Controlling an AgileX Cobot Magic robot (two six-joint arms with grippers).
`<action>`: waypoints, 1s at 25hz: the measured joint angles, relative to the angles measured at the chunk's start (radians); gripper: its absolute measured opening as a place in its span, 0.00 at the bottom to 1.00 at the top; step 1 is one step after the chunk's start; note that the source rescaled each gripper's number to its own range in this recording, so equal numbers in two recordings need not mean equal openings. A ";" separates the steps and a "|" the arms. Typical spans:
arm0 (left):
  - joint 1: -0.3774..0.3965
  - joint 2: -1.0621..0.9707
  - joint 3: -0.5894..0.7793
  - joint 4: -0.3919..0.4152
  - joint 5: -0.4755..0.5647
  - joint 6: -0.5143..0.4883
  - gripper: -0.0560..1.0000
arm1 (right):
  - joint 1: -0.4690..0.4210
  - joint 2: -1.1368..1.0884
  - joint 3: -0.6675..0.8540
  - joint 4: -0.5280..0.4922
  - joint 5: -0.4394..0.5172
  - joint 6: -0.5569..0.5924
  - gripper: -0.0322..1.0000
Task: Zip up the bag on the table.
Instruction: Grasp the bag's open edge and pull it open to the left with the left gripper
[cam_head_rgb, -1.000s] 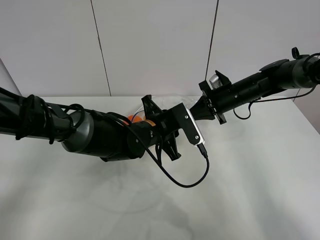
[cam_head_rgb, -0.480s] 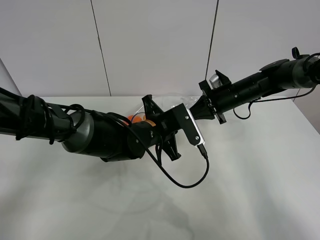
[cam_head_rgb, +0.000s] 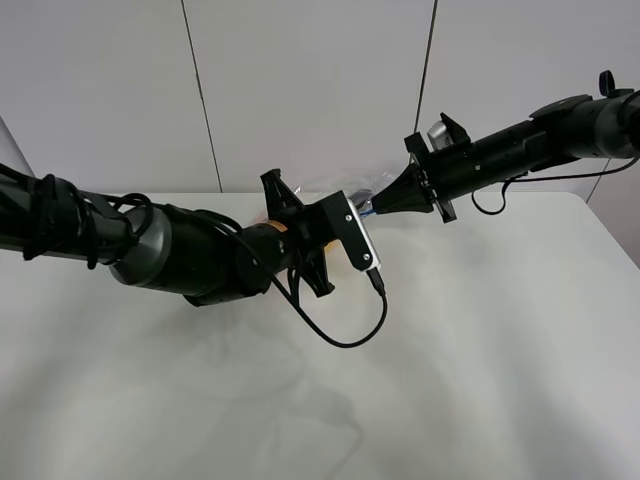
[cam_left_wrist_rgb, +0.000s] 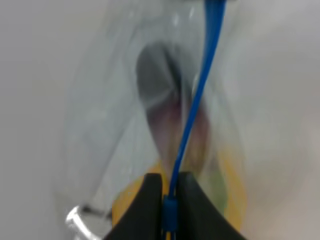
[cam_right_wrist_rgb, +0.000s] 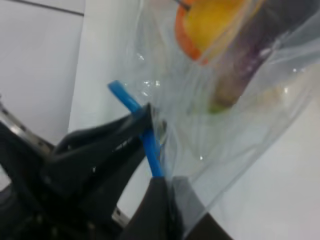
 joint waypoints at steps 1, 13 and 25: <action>0.010 0.000 0.000 -0.001 -0.001 0.002 0.05 | -0.004 0.000 -0.008 0.001 0.000 0.001 0.03; 0.142 0.000 0.000 -0.005 0.003 0.008 0.05 | -0.059 0.000 -0.054 -0.002 0.004 0.044 0.03; 0.315 0.000 0.000 -0.005 0.064 0.010 0.05 | -0.062 0.000 -0.054 0.005 0.003 0.045 0.03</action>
